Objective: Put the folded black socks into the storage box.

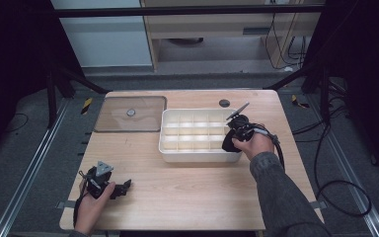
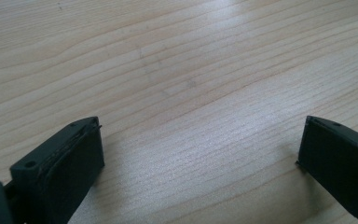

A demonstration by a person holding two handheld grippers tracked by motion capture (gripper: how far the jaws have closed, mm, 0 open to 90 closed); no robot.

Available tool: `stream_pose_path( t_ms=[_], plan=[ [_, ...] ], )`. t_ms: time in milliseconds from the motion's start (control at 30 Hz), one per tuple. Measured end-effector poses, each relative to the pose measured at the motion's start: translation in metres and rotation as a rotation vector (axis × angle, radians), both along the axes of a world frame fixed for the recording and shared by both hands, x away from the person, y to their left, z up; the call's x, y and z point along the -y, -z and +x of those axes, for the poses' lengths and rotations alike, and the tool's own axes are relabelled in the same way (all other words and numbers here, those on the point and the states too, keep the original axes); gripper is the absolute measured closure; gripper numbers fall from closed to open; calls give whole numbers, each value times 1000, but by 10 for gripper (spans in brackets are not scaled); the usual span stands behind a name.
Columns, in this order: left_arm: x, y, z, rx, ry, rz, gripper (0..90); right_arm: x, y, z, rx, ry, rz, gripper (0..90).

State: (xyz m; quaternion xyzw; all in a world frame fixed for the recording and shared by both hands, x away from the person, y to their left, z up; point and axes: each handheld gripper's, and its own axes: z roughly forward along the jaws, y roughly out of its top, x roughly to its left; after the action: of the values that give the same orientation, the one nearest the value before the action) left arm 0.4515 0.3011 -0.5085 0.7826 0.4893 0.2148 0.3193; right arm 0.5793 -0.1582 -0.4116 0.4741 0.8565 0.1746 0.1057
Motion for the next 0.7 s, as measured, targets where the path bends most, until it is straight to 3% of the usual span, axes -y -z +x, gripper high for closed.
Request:
stream_pose_path(
  t_ms=[700],
  plan=[
    [1,0,0,1,2,-1,0,-1,7,-5,-21,-8,-22,900]
  ],
)
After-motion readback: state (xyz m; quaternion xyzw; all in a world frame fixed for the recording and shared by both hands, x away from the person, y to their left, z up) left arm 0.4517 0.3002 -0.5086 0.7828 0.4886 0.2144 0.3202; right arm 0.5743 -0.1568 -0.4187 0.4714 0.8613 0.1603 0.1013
